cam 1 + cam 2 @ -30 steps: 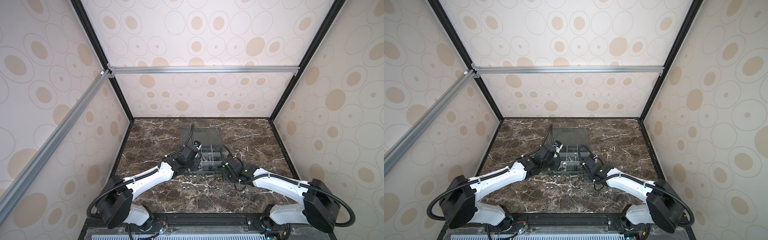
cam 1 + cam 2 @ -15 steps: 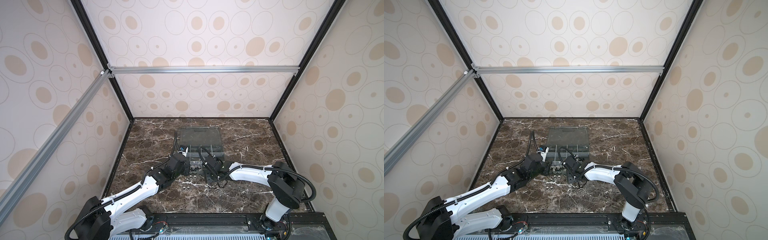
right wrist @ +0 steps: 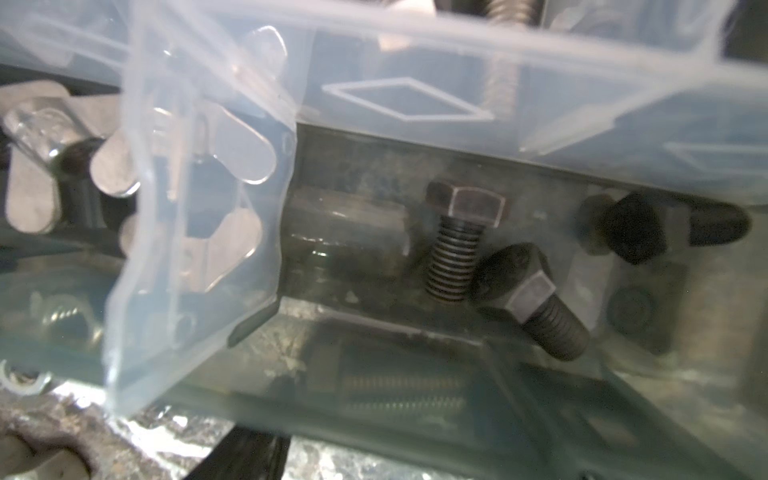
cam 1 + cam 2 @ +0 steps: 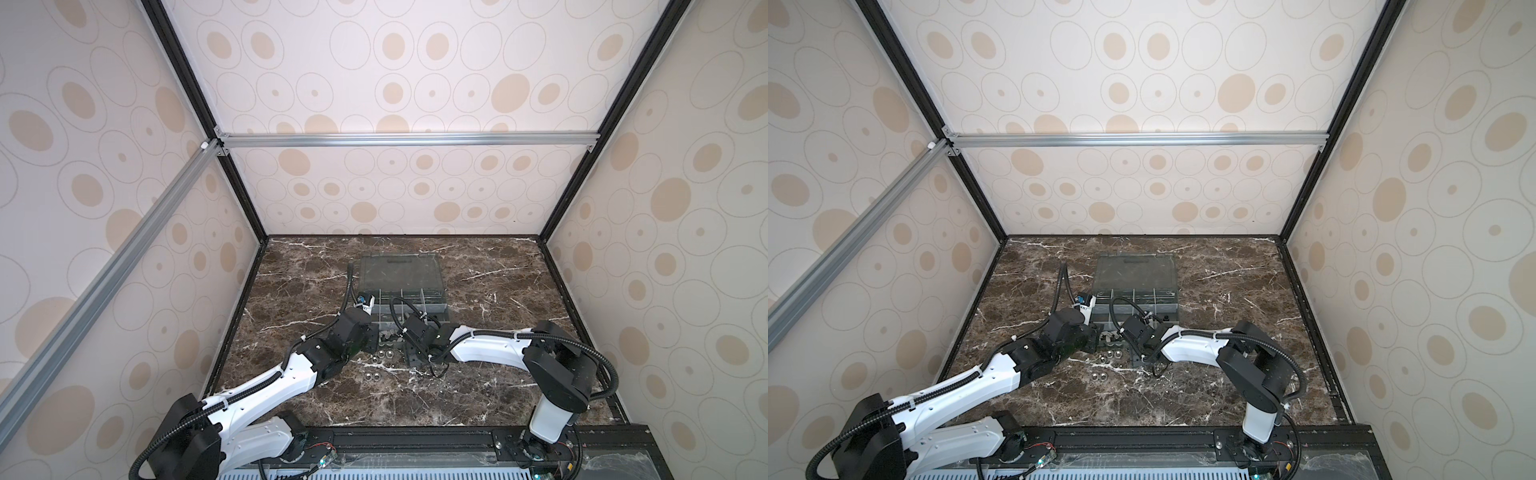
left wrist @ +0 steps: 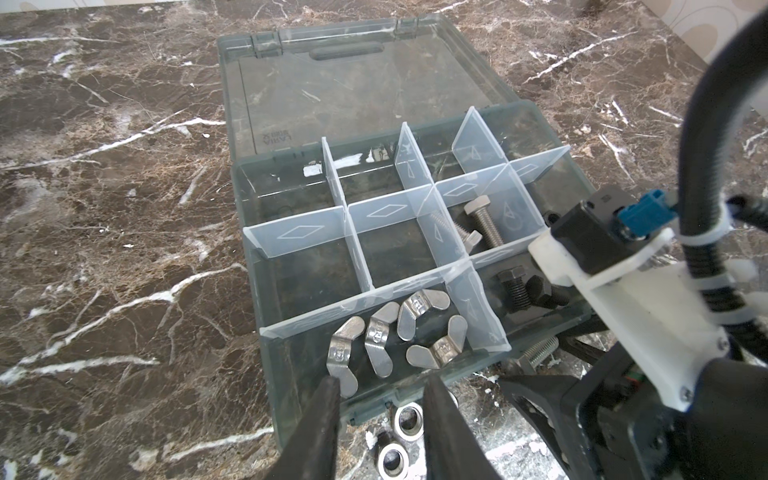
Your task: Sort the screws and nuts into containers
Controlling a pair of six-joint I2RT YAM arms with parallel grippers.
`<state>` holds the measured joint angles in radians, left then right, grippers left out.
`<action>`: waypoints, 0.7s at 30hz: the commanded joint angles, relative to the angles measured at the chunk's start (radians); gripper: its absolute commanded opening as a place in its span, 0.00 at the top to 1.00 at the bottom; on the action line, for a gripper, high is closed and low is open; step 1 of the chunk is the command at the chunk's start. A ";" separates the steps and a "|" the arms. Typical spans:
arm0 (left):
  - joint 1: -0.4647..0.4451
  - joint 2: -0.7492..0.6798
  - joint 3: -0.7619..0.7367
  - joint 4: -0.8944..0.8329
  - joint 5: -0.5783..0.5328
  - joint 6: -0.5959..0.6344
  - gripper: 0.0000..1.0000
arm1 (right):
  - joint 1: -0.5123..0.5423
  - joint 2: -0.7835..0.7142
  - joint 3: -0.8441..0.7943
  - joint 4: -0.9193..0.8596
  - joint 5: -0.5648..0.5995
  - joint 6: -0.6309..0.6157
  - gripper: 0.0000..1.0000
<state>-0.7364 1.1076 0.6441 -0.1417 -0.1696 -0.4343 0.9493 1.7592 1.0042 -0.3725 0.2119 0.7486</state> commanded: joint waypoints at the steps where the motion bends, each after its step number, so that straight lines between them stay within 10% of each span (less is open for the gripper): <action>1: 0.012 -0.009 0.000 0.023 -0.005 -0.012 0.65 | 0.002 0.037 0.010 0.011 0.035 0.026 0.31; 21: 0.011 -0.009 -0.005 0.027 0.007 -0.020 0.65 | 0.036 0.013 -0.009 0.008 0.017 0.020 0.61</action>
<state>-0.7353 1.1080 0.6437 -0.1345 -0.1619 -0.4358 0.9604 1.7752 1.0115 -0.3553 0.2466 0.7628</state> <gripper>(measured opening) 0.349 0.512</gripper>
